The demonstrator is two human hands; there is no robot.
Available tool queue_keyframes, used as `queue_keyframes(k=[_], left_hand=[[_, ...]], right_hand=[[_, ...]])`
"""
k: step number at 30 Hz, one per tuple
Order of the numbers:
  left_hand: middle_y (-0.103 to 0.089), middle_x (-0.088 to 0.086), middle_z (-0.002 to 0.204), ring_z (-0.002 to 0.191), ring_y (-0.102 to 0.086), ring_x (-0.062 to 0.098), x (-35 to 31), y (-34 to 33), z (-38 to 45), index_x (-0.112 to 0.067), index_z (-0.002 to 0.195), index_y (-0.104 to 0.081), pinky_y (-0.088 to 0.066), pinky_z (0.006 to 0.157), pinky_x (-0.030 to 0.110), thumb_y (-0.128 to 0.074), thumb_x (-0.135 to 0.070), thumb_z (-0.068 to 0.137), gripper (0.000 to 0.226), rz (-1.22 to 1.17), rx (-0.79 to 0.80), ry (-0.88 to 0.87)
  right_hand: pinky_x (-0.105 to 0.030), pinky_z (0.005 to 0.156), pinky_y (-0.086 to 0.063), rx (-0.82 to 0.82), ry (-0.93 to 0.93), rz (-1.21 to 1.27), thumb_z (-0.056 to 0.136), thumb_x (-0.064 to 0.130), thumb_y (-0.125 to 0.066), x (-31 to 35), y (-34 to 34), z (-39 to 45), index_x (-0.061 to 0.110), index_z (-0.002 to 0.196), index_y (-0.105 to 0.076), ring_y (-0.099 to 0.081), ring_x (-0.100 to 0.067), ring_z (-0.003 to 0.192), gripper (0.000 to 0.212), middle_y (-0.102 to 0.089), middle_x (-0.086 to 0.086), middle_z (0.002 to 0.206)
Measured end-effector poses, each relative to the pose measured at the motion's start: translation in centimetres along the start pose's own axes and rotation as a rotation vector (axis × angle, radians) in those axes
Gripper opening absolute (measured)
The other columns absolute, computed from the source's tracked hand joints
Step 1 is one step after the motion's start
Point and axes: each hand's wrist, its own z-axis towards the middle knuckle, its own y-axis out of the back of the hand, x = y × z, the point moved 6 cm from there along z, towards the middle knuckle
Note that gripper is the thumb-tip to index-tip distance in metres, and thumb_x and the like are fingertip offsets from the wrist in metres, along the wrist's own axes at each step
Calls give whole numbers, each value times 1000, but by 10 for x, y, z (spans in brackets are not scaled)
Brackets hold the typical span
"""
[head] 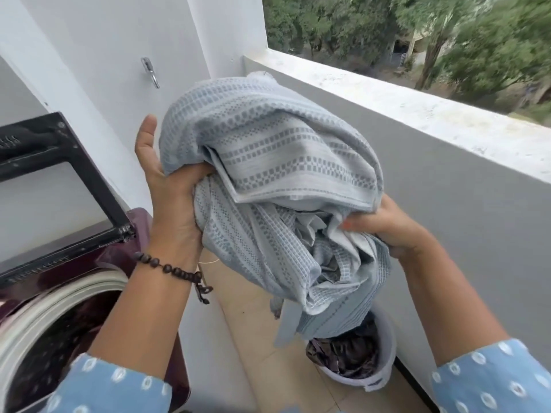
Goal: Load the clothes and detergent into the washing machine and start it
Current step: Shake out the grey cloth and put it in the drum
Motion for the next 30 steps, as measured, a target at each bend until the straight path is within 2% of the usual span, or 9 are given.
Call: queue_keyframes(k=[3, 6, 8, 10, 13, 16, 21, 26, 30], left_hand=[[-33, 37, 144, 130, -40, 52, 16, 7, -3, 8, 146, -23, -36, 103, 69, -92, -18, 56, 116, -18, 65, 136], [-40, 27, 145, 127, -49, 40, 23, 19, -15, -2, 149, -25, -51, 94, 55, -91, -21, 57, 114, 155, 123, 235], [-54, 5, 140, 115, -62, 19, 29, 36, -24, -25, 154, -17, -58, 78, 36, -78, 2, 71, 107, 273, 211, 305], [-51, -20, 140, 126, -54, 6, 25, 38, -33, -54, 148, -4, -54, 88, 32, -77, 7, 70, 124, 414, 421, 364], [-1, -35, 156, 143, -6, -14, 11, 23, -41, -73, 134, 10, -18, 116, 31, -93, -40, 48, 138, 792, 675, 350], [9, -33, 156, 146, -3, -5, 15, -10, -42, -67, 134, 23, -11, 121, 38, -89, -58, 44, 144, 1015, 770, 215], [-51, -24, 132, 117, -54, 0, 24, -31, -47, -45, 142, -21, -50, 96, 38, -91, -50, 49, 117, 928, 559, -19], [-64, -9, 116, 112, -61, 10, 18, -30, -47, -22, 125, -50, -54, 87, 27, -88, -35, 54, 81, 615, 376, -69], [-65, -12, 112, 110, -62, 11, 5, -23, -38, -25, 116, -54, -52, 86, 24, -88, -25, 52, 72, 456, 283, -69]], right_hand=[[-28, 79, -55, -210, 93, 17, 57, 9, -83, 6, 3, 4, 11, 126, -55, -68, -19, 104, 75, -72, 1, 111], [-29, 77, -56, -341, 182, 16, 60, 1, -77, 19, 9, 4, 13, 121, -59, -70, -19, 101, 65, -74, 3, 106], [-30, 78, -56, -376, 231, -44, 56, 2, -80, 32, 13, 4, 16, 116, -61, -70, -17, 98, 64, -74, 5, 104], [-24, 77, -54, -370, 274, -158, 52, 11, -83, 46, 10, 3, 18, 110, -63, -69, -9, 93, 62, -73, 10, 98], [-29, 77, -54, -292, 303, -438, 56, 22, -81, 61, -8, 8, 18, 108, -64, -67, -9, 92, 55, -71, 6, 98], [-34, 81, -53, -146, 332, -691, 60, 15, -81, 66, -38, 16, 17, 108, -64, -65, -11, 95, 51, -68, 5, 97], [-24, 83, -50, -76, 370, -723, 67, 10, -85, 73, -51, 16, 17, 115, -61, -64, -5, 100, 54, -67, 9, 104], [-38, 96, -50, 60, 186, -592, 72, 11, -84, 70, -35, 6, 29, 135, -47, -62, -11, 111, 76, -60, 8, 123], [-47, 111, -38, 92, 63, -383, 58, 45, -89, 52, -6, -1, 37, 149, -26, -47, -16, 134, 111, -39, 4, 150]])
